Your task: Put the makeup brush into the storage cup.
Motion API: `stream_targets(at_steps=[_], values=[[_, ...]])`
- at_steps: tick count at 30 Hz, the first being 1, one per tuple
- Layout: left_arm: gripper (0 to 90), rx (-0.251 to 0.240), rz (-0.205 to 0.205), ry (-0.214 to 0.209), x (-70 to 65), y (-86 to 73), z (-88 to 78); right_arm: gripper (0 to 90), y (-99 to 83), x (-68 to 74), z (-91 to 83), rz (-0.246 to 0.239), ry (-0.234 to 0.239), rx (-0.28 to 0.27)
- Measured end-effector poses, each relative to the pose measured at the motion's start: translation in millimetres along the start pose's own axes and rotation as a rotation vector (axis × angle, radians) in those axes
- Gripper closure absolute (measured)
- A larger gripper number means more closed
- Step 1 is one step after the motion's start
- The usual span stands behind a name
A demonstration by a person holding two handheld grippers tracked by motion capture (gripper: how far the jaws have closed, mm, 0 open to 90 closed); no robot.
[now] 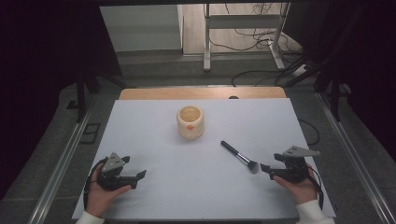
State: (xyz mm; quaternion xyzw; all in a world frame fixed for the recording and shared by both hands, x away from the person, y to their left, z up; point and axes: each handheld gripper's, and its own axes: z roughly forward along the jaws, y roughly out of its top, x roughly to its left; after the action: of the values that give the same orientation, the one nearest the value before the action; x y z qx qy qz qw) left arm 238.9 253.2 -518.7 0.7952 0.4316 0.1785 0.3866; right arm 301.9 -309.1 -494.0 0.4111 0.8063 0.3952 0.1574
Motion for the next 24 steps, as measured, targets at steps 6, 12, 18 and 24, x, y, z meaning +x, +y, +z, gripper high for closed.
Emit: stream_targets(at_steps=[6, 12, 18, 24], values=[[15.0, -0.001, 0.004, -0.001, -1.0, -1.0, -1.3, 25.4, 1.2, 1.1, -0.4, -0.005, -0.003, 0.003], [15.0, -0.001, 0.009, -0.002, -1.6, -0.2, -0.6, 25.3, 1.7, 1.4, -1.0, -0.008, -0.009, 0.008], [15.0, -0.002, 0.012, -0.001, -2.0, 0.0, -1.3, 25.0, 1.9, 1.5, -1.6, -0.011, -0.016, 0.015], [15.0, -0.002, 0.012, 0.0, -1.3, 0.0, -1.3, 25.0, 2.5, 1.7, -1.5, -0.009, -0.019, 0.018]])
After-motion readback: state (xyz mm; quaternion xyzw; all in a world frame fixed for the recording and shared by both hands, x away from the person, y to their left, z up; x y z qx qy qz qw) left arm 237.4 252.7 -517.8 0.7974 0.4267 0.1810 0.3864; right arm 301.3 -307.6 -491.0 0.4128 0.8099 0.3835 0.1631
